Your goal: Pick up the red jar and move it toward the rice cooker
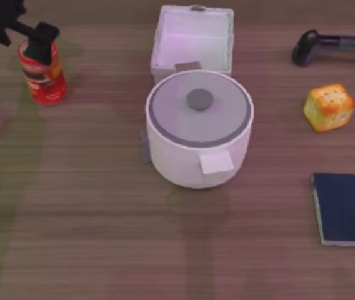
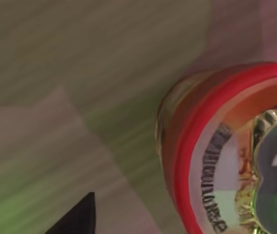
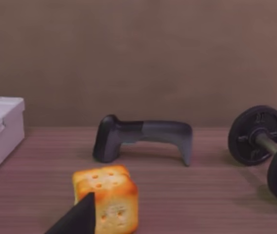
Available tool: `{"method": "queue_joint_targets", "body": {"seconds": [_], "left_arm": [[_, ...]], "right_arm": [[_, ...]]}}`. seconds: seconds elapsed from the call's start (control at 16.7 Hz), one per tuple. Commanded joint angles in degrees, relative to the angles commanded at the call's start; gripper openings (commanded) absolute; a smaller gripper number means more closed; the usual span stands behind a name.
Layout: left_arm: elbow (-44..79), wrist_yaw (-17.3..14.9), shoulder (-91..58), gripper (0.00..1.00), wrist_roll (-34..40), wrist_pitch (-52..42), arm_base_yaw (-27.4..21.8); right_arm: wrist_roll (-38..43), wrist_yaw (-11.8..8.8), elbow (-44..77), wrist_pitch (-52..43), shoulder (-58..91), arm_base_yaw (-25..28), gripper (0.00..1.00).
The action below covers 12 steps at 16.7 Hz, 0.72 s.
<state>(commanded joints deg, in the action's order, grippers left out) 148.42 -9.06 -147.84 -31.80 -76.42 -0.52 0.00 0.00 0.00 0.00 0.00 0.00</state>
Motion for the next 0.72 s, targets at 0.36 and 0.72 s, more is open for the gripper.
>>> {"method": "queue_joint_targets", "body": {"seconds": [0.36,0.72], "left_arm": [[0.79,0.01,-0.77,1.00,-0.12,-0.26,-0.04],[-4.59,0.10,-2.36,1.00,0.44,7.06,-0.62]], "right_arm": [[0.00,0.00,0.00,0.00,0.00,0.00,1.00],[0.00,0.00,0.00,0.00,0.00,0.00,1.00]]}}
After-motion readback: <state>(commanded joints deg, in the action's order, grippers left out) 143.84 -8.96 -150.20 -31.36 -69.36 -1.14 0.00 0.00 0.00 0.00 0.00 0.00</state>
